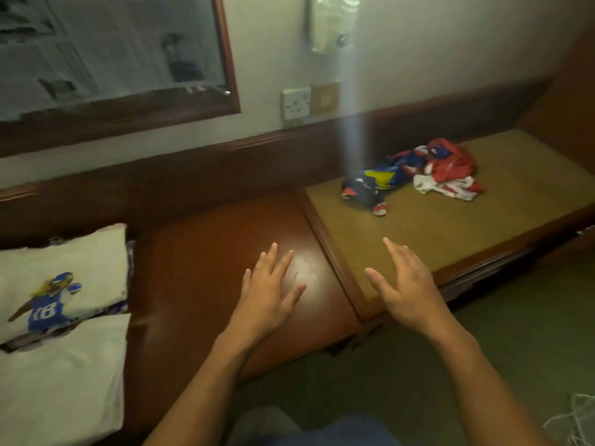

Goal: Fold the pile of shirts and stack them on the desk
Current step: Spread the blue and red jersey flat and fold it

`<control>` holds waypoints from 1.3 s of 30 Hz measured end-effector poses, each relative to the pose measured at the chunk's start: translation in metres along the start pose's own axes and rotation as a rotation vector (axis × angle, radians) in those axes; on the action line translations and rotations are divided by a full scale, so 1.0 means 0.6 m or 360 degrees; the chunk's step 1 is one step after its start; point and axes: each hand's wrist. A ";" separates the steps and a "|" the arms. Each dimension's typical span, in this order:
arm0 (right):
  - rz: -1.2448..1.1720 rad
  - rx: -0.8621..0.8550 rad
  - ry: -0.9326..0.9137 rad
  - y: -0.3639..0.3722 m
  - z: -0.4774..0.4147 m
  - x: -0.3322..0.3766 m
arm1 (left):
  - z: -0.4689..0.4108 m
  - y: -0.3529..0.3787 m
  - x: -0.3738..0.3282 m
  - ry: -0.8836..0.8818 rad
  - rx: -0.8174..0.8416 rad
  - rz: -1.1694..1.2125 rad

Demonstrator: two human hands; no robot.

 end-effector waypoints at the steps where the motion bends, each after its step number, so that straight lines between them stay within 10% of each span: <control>1: 0.0016 -0.0012 0.0013 -0.025 -0.011 -0.019 | -0.021 0.006 -0.033 0.0039 0.0004 0.0015; 20: -0.0189 -0.0001 0.0388 -0.192 -0.286 -0.245 | -0.427 0.136 -0.214 0.0104 0.0226 0.0098; 39: 0.0416 0.0492 -0.0337 -0.123 -0.821 -0.474 | -0.733 0.296 -0.260 -0.0953 -0.0026 0.0439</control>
Point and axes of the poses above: each hand's wrist, its own z-axis away from the middle knuckle, its own y-axis out of the palm, x = y × z, and after that the axes turned 11 degrees about -z, right-handed
